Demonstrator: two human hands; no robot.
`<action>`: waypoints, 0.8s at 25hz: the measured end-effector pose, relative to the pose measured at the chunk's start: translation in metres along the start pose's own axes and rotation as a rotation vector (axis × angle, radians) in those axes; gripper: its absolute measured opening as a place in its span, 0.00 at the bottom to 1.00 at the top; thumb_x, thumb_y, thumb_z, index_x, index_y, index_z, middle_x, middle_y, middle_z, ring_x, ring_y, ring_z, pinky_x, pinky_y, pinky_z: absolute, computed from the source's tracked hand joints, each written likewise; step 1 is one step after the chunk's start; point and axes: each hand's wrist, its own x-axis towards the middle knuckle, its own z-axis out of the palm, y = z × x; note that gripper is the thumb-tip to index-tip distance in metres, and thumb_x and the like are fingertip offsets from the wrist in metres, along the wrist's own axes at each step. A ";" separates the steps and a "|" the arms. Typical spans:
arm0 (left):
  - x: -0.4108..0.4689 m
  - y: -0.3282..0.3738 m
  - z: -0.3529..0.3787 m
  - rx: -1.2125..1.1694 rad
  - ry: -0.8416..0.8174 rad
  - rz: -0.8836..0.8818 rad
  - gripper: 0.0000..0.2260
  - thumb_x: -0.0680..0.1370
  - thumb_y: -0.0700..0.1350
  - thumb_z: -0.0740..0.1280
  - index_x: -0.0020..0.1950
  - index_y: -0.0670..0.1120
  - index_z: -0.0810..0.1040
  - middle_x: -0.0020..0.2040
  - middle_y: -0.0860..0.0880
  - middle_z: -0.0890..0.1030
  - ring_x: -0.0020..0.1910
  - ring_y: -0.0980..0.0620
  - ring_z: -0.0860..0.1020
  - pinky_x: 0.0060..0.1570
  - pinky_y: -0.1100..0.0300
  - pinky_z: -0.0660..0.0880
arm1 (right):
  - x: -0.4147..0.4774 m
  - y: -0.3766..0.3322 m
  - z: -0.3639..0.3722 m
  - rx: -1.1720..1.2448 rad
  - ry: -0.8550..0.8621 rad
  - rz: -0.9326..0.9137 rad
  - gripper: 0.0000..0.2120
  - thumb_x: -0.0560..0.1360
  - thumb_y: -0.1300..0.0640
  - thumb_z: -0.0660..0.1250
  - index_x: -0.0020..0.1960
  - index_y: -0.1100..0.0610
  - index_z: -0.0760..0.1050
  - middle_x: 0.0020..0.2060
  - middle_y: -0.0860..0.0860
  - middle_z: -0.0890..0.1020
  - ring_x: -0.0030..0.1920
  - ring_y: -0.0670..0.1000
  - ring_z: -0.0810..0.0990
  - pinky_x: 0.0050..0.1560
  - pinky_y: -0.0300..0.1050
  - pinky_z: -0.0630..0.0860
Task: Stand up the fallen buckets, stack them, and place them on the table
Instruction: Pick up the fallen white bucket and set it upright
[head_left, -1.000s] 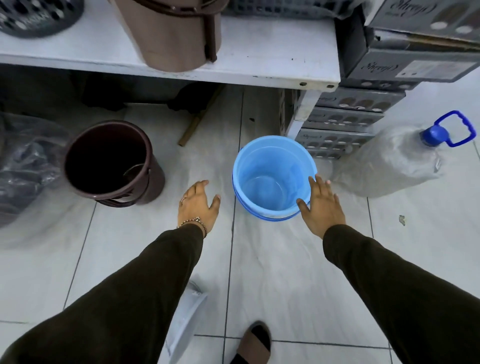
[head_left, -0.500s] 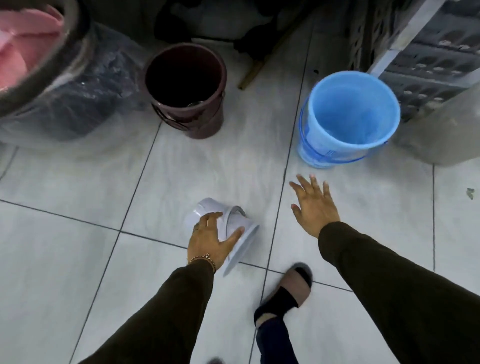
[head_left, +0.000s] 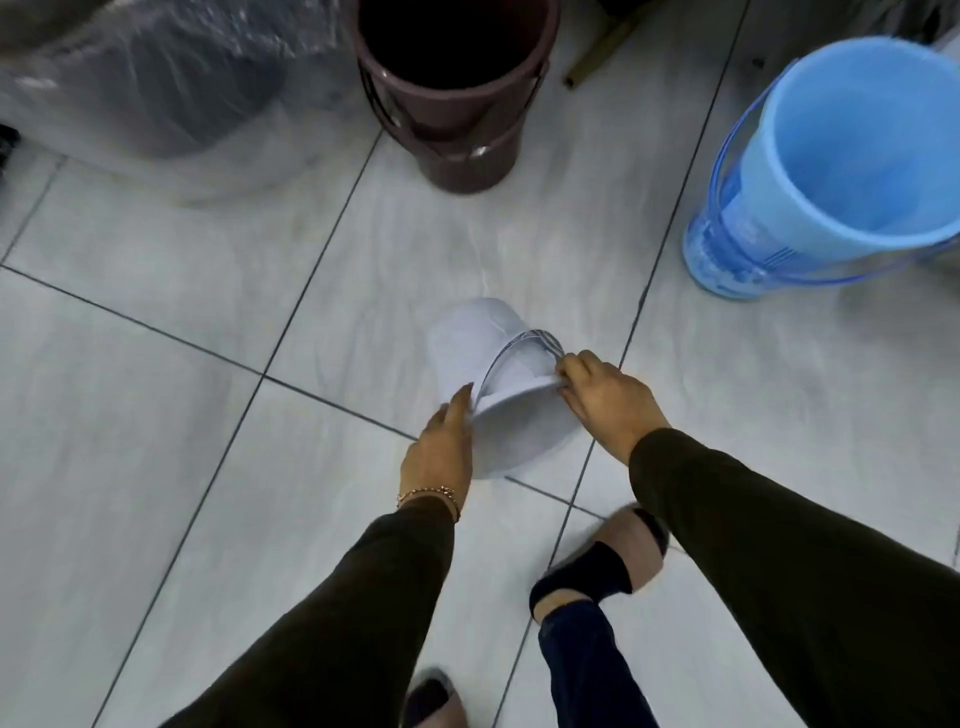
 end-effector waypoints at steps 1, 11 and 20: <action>0.013 0.008 -0.015 -0.017 0.027 0.005 0.23 0.81 0.43 0.56 0.75 0.56 0.59 0.61 0.40 0.79 0.54 0.35 0.79 0.53 0.48 0.76 | 0.008 0.007 -0.014 0.055 0.012 0.037 0.13 0.80 0.53 0.57 0.64 0.53 0.67 0.57 0.54 0.75 0.46 0.59 0.80 0.44 0.54 0.79; 0.109 0.059 -0.018 -0.596 -0.153 -0.446 0.22 0.78 0.40 0.62 0.73 0.49 0.66 0.64 0.39 0.77 0.54 0.34 0.79 0.45 0.42 0.82 | 0.016 0.051 -0.027 0.445 -0.135 0.354 0.38 0.77 0.60 0.63 0.80 0.50 0.45 0.78 0.54 0.56 0.72 0.58 0.68 0.73 0.53 0.66; 0.106 0.137 -0.081 -0.179 0.142 -0.032 0.24 0.79 0.49 0.63 0.74 0.46 0.64 0.72 0.41 0.69 0.71 0.40 0.69 0.67 0.48 0.68 | -0.014 0.089 -0.093 0.855 0.154 0.800 0.32 0.81 0.49 0.60 0.79 0.57 0.51 0.79 0.54 0.53 0.77 0.56 0.59 0.75 0.48 0.57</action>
